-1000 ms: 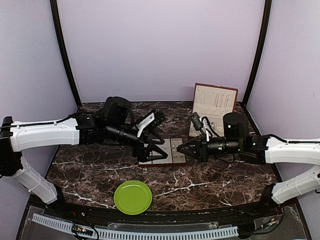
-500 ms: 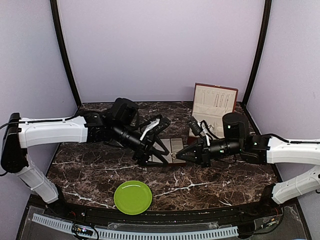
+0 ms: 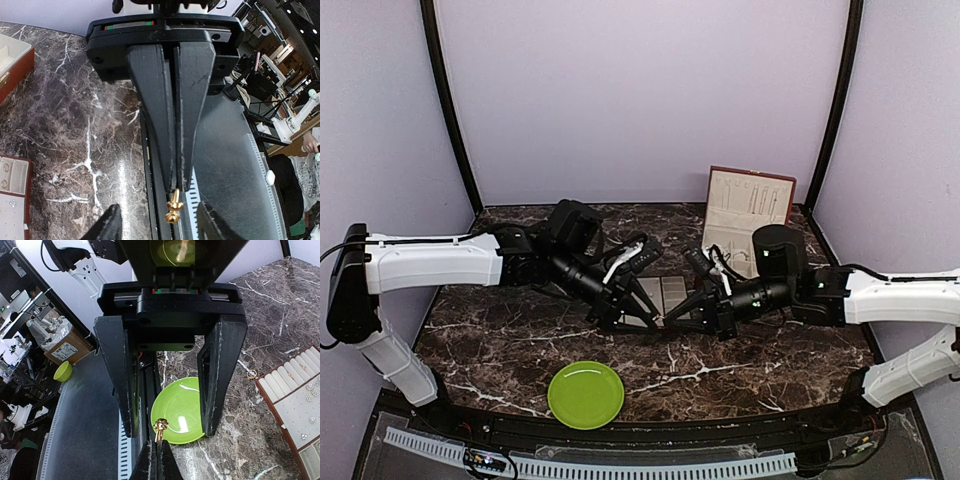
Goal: Organize the mixed jewelry
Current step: Pass from the right arm to the left
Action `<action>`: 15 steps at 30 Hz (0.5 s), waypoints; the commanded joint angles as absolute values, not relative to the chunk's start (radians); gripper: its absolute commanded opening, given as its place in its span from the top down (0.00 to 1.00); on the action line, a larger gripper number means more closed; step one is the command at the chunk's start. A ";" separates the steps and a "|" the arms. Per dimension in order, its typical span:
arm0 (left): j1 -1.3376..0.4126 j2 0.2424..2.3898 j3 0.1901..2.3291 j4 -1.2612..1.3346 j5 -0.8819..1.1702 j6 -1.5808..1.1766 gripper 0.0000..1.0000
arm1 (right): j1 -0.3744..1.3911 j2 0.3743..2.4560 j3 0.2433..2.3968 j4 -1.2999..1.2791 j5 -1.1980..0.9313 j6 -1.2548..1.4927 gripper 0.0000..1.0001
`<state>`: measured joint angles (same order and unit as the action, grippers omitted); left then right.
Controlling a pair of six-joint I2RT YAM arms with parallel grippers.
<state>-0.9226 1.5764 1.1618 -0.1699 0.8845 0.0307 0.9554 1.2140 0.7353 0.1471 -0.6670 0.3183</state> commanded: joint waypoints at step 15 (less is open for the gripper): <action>-0.918 1.556 1.177 -0.144 0.940 0.027 0.78 | 0.969 1.232 0.776 0.143 -0.709 0.306 1.00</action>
<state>-0.9226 1.5764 1.1618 -0.1520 0.9127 0.0154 0.9615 1.2472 0.7536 0.1295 -0.7059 0.3180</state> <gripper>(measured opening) 0.231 0.006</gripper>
